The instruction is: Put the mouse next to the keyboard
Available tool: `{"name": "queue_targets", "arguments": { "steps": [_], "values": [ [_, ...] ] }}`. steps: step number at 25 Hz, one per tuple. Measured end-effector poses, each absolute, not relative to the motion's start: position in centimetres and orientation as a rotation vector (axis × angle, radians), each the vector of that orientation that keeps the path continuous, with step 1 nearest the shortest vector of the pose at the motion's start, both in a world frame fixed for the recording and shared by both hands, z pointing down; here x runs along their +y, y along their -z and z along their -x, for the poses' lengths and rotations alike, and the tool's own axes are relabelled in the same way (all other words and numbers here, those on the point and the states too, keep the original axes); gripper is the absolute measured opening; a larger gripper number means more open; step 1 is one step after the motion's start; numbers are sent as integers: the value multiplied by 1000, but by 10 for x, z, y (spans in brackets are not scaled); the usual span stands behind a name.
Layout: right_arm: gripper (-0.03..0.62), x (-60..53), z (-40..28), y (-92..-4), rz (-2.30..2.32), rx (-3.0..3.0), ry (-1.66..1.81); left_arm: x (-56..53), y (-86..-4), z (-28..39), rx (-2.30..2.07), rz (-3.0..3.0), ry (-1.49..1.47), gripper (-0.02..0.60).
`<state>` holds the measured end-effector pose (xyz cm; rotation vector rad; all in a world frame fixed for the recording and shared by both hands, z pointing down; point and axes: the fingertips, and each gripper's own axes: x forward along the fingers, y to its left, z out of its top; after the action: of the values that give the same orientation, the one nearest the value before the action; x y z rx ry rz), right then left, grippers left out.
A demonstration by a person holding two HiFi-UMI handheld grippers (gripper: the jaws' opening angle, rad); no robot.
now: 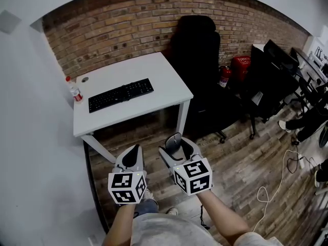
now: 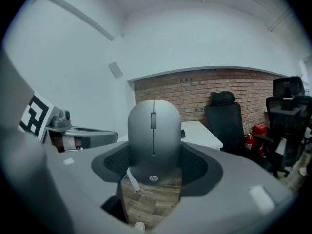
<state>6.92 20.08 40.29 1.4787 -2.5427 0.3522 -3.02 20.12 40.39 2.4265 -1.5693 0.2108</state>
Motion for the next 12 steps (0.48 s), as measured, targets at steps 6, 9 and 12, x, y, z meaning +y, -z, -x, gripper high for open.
{"name": "queue_targets", "arguments": {
  "steps": [6, 9, 12],
  "values": [
    [308, 171, -72, -413, -1463, -2539, -380, 169, -411, 26, -1562, -2421, -205, -6],
    [309, 150, -68, -416, -1452, -2534, -381, 145, -415, 30, -1560, -2411, -203, -6],
    [309, 124, -66, -420, -1451, -2528, -379, 119, -419, 32, -1554, -2408, -201, -6]
  ]
}}
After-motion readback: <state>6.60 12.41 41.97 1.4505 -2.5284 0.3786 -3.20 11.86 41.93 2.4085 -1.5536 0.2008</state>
